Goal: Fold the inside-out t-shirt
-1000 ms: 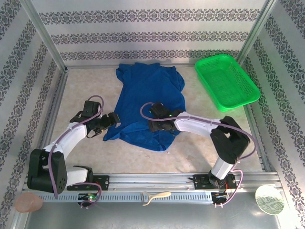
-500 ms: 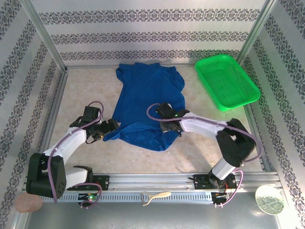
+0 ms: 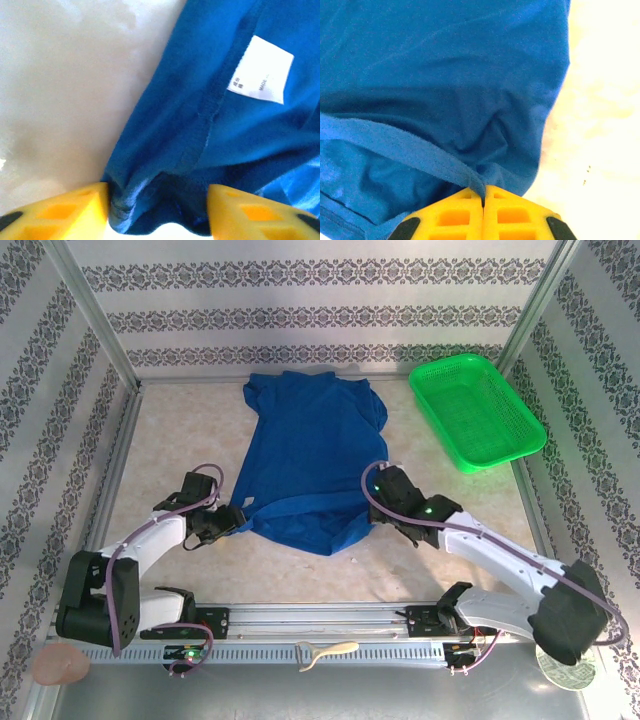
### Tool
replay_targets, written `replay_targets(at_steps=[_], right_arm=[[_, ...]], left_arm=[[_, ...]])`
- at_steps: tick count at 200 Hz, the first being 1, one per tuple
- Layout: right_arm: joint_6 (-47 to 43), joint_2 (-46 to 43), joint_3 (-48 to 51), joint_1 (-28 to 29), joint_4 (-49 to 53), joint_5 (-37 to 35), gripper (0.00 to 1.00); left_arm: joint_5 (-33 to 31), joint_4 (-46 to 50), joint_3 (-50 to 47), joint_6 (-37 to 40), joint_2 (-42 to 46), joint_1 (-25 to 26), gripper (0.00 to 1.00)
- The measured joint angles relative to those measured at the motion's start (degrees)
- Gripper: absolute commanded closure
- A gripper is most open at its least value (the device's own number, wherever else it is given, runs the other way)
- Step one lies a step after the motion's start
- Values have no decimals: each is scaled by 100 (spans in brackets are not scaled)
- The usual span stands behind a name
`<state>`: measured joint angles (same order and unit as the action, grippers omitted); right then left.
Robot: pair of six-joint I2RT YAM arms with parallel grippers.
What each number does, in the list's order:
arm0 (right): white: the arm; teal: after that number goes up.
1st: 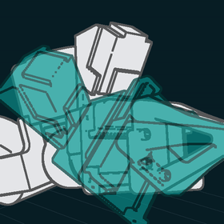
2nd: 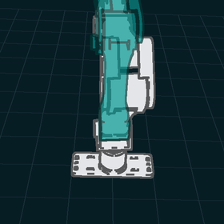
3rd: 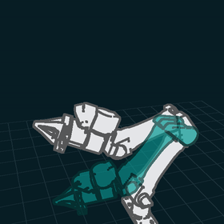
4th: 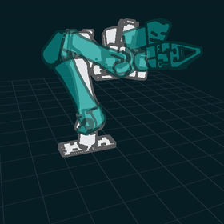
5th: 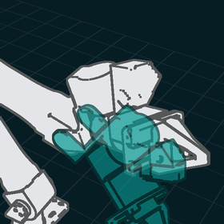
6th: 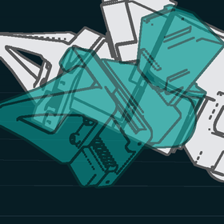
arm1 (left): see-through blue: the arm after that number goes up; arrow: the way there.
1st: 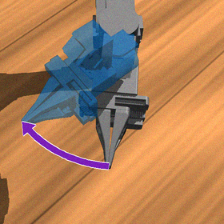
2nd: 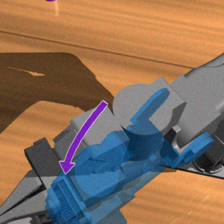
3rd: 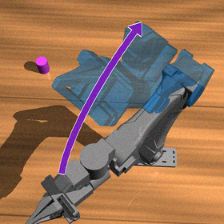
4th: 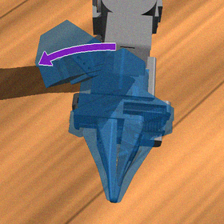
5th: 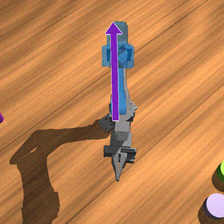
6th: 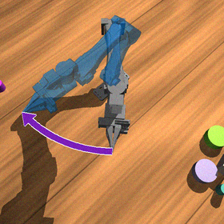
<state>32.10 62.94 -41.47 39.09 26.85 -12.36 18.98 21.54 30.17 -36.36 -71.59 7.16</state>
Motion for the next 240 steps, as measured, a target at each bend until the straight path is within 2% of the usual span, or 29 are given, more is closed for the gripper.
replay_targets(at_steps=[16, 54, 88, 119, 148, 169, 200, 217, 240], right_arm=[[188, -433, 219, -37, 68, 2, 100], [595, -1574, 573, -111, 350, -4, 100], [813, -2649, 494, -258, 890, -31, 100], [802, -3067, -306, -299, 1425, -50, 100], [501, -2830, -1526, -302, 1510, -105, 100], [61, -2404, -2448, -326, 1449, -223, 100], [-693, -1554, -3600, -616, 1259, -328, 100], [-949, -863, -4186, -1204, 990, -70, 100], [-955, 413, -4992, -2280, 660, 820, 100]], left_arm=[[11, -66, -59, -46, -44, 2, 100], [11, -70, -72, -72, 291, 2, 100], [-26, 192, 98, -343, 1665, 2, 100], [-131, 297, 697, -811, 3010, 2, 100], [-323, 162, 1473, -1187, 3412, 2, 100], [-446, -76, 2186, -1287, 3084, 2, 100], [-737, -420, 3379, -1211, 2050, 2, 100], [-881, -557, 4083, -1082, 1285, 2, 100], [-955, -752, 5121, -964, -52, -46, 100]])
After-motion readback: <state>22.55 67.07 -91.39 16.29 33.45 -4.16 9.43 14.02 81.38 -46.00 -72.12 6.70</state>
